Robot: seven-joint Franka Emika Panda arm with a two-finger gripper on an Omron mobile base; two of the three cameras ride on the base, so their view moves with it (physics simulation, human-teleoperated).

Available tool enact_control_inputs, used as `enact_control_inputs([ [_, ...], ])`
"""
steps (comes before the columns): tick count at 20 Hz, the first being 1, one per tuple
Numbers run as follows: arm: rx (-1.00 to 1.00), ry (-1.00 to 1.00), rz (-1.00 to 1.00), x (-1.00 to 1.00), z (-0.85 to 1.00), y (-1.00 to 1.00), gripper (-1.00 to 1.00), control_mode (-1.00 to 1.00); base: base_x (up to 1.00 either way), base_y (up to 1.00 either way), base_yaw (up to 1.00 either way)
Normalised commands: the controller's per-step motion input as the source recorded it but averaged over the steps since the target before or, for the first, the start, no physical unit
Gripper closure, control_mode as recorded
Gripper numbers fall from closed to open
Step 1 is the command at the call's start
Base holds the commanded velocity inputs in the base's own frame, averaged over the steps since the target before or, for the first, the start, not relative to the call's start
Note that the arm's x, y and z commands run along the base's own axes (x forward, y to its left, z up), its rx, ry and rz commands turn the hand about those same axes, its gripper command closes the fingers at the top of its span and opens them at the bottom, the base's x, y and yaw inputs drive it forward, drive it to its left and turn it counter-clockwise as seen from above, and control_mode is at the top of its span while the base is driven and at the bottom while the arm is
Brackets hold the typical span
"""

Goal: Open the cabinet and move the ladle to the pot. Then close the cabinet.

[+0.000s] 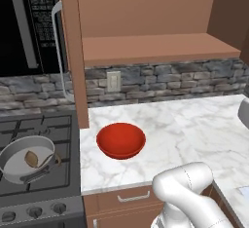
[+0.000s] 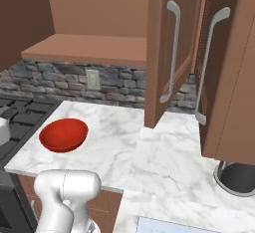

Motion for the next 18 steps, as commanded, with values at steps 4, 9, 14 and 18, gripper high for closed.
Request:
enact_control_inputs([
  [4,0.0,0.0,0.02,0.0,0.0,0.0,-1.0,-1.0,0.11,-0.08,0.07],
  [9,0.04,0.0,0.0,0.0,0.1,-0.1,-1.0,-1.0,0.0,0.0,0.0],
  [14,0.05,0.0,0.0,0.0,0.17,-0.21,-1.0,-1.0,0.0,0.0,0.0],
  [18,0.05,0.0,0.0,0.0,0.2,-0.29,-1.0,-1.0,0.0,0.0,0.0],
])
